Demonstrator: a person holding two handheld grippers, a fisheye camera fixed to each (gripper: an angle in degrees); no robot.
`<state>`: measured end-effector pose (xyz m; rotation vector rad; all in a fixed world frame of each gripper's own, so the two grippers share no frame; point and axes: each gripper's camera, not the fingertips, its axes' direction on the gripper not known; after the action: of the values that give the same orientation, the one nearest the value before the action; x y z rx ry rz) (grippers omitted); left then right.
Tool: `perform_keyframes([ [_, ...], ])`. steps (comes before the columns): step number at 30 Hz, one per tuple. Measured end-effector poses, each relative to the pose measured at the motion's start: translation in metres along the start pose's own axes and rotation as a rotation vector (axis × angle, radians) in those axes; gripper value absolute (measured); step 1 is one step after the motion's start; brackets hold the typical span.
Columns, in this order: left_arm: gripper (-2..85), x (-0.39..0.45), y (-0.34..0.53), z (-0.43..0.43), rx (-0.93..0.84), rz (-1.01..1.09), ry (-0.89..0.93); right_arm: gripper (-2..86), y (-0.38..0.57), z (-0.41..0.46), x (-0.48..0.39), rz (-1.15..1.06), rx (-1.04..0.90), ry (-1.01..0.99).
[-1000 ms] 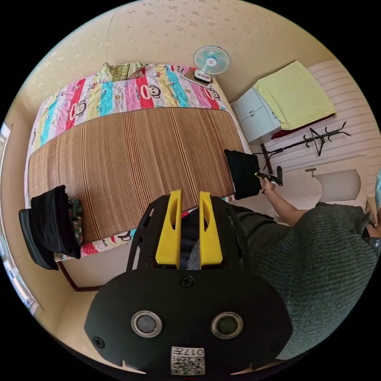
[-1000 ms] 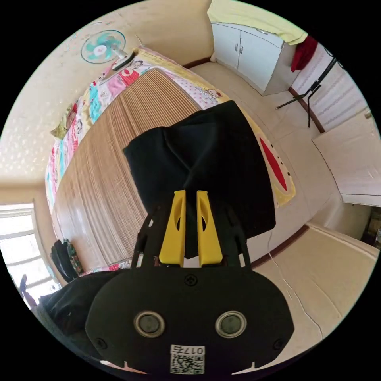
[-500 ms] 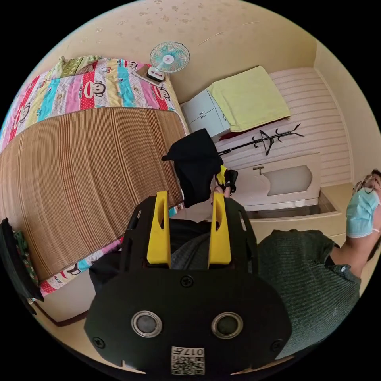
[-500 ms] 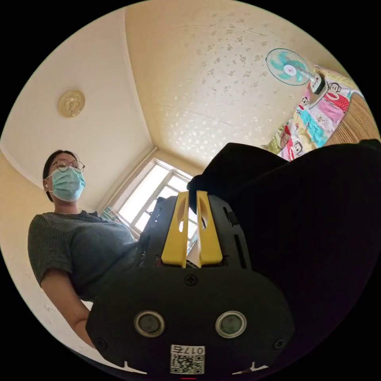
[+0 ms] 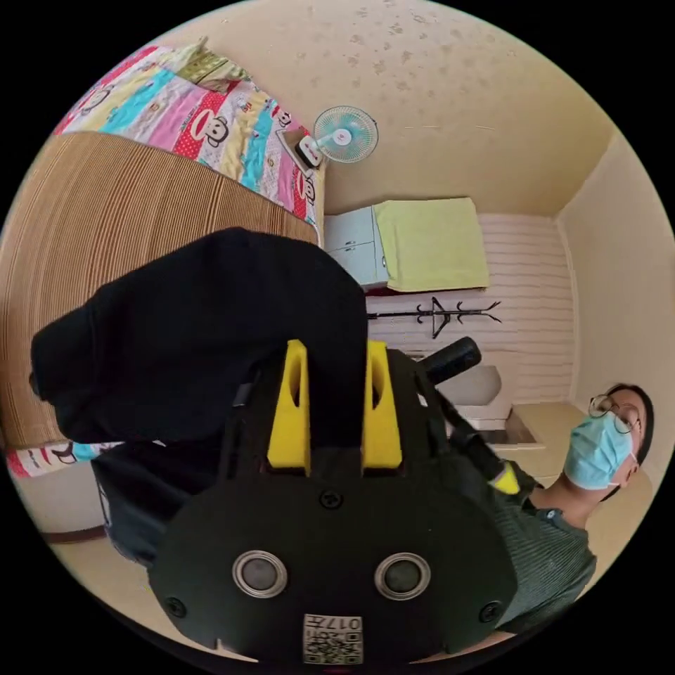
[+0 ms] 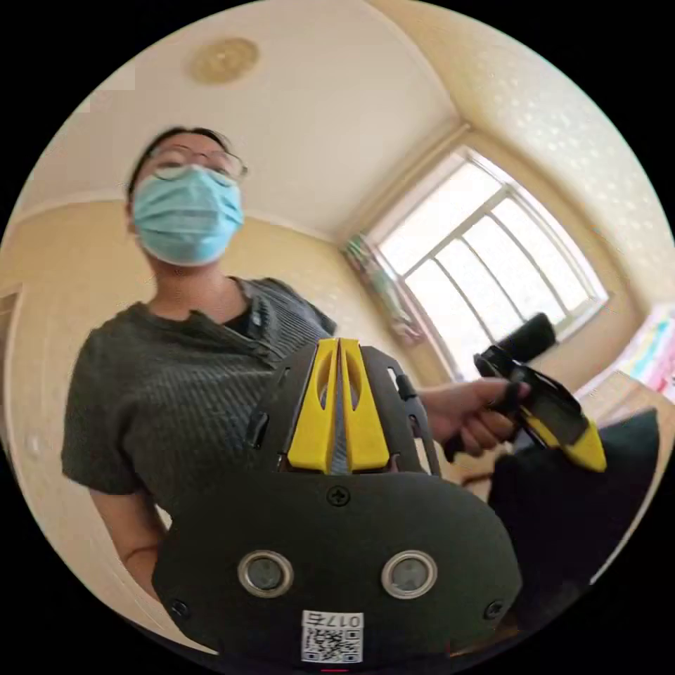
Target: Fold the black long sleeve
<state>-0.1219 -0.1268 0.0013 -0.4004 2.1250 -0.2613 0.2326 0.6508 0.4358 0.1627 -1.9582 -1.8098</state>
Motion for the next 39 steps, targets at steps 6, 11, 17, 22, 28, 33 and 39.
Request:
perform_keyframes([
  [6,3.4,0.010,0.034,-0.041,-0.005,0.380,-0.018,1.0,0.018,-0.027,0.040,0.182,-0.012,0.348],
  [11,3.5,0.021,0.082,-0.111,0.105,0.800,0.295,5.1,0.043,-0.096,0.009,0.178,0.104,0.657],
  [17,3.6,0.027,0.096,-0.133,0.043,1.263,0.934,12.1,0.065,-0.100,0.016,0.189,0.041,0.846],
  [22,3.7,0.029,0.074,-0.051,-0.156,1.193,1.354,16.3,0.072,-0.075,0.055,0.161,-0.111,0.736],
  [28,3.8,0.055,0.085,0.055,-0.505,0.936,1.143,14.6,0.087,-0.047,0.096,0.077,-0.276,0.605],
  [33,4.1,0.069,0.107,0.049,-0.449,0.983,0.933,4.6,0.115,-0.028,0.123,0.051,-0.425,0.403],
  [39,5.0,0.082,0.117,0.032,-0.306,0.859,0.465,2.9,0.130,-0.074,0.118,0.082,-0.019,0.774],
])
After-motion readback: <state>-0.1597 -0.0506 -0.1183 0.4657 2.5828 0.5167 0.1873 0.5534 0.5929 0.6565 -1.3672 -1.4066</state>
